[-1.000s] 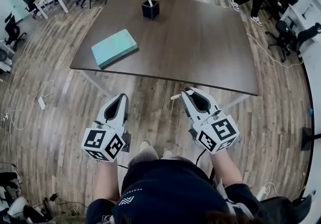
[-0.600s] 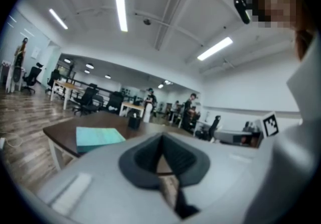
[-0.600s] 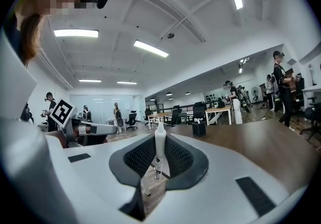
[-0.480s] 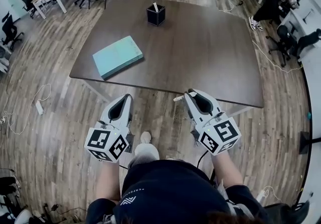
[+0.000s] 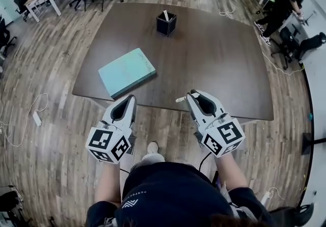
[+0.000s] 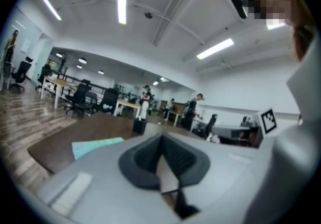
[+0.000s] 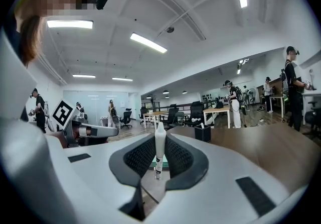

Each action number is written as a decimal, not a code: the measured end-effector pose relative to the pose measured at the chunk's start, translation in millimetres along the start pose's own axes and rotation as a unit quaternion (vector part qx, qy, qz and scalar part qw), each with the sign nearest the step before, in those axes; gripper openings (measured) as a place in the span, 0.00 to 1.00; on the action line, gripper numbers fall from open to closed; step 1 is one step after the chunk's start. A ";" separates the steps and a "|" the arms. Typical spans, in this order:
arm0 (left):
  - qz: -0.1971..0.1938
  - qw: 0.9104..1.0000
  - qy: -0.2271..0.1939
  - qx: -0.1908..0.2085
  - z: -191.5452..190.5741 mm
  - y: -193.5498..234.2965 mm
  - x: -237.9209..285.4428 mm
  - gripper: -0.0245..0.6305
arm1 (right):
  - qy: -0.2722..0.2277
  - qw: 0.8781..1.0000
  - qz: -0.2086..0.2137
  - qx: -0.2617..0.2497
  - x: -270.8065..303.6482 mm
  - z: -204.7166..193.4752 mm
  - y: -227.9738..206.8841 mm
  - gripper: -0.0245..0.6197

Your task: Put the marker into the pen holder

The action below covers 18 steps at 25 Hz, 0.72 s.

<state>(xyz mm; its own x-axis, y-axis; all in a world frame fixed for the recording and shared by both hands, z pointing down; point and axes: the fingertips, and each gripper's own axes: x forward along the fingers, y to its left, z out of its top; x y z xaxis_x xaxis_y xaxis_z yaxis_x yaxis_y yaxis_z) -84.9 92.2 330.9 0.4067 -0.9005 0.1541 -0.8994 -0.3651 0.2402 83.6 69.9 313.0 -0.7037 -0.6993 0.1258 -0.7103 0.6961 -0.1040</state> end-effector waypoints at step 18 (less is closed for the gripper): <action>-0.023 0.999 0.031 0.020 10.0 87.9 75.2 0.05 | 0.010 1.000 -0.017 -0.007 115.3 13.4 -19.9 0.12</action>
<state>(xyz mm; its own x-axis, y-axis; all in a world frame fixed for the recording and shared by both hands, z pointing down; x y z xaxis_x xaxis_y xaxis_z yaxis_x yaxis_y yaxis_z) -134.9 -9.9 354.1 0.4561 -0.8663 0.2036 -0.8846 -0.4164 0.2101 16.4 -26.7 316.3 -0.6780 -0.7200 0.1480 -0.7341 0.6735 -0.0860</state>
